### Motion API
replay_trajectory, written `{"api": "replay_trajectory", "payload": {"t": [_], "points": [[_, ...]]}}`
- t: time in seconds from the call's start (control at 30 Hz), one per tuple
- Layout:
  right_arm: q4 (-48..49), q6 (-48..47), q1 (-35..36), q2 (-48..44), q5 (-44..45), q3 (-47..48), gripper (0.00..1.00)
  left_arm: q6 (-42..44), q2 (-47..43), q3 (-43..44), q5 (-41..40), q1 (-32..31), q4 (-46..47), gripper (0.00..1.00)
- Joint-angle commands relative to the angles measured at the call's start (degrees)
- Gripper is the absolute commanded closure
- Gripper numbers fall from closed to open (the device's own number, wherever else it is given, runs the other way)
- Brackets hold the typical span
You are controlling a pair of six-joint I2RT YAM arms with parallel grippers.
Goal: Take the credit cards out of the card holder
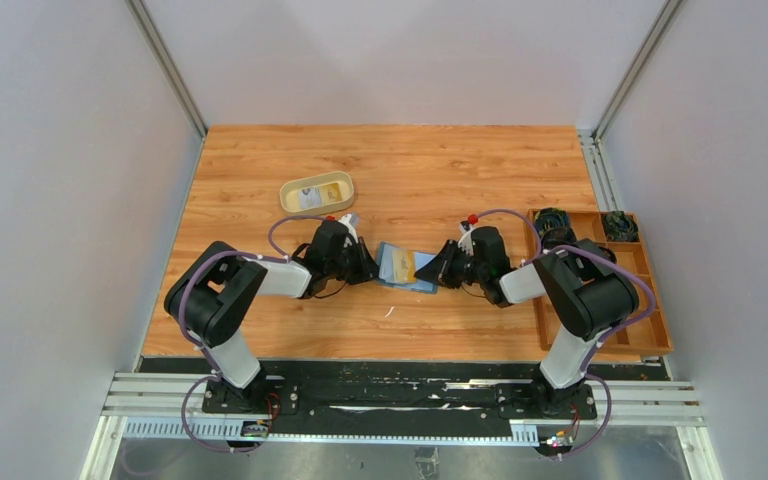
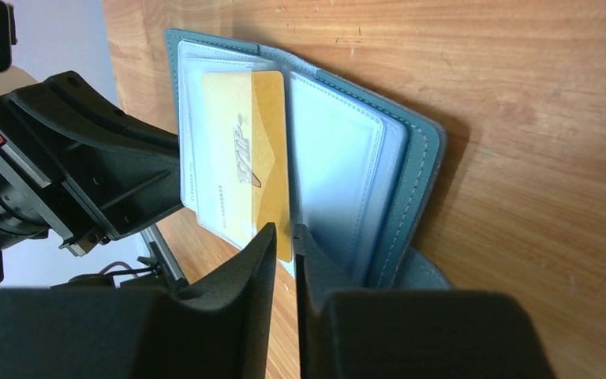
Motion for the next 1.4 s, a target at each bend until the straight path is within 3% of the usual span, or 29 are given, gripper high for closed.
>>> {"api": "replay_trajectory", "payload": {"t": [0.0,0.13,0.27,0.83,1.03,1.37], "points": [[-0.7,-0.6,-0.9,0.4,0.5,-0.5,0.78,3.9,3.7,-2.0,-4.7,-1.1,-10.5,1.0],[-1.1,-0.3,-0.9,1.1,0.1,0.0,0.63,3.9,3.9,-2.2,-4.7,-1.1,-10.5,1.0],[-1.2,0.0,-0.9,2.1,-0.4,0.3,0.56,4.0,4.3,-2.2,-4.8,-1.1,-10.5,1.0],[-0.2,2.7,-0.3,7.5,-1.9,1.7,0.52,4.9,7.3,-2.0,-7.6,-1.1,-13.5,1.0],[1.9,3.7,-0.3,7.8,-1.5,0.6,0.73,5.0,8.3,-1.6,-7.6,-1.1,-13.5,1.0],[3.6,4.2,-0.8,7.3,-1.8,-0.1,1.0,5.2,8.5,-1.6,-7.6,-1.0,-13.5,1.0]]}}
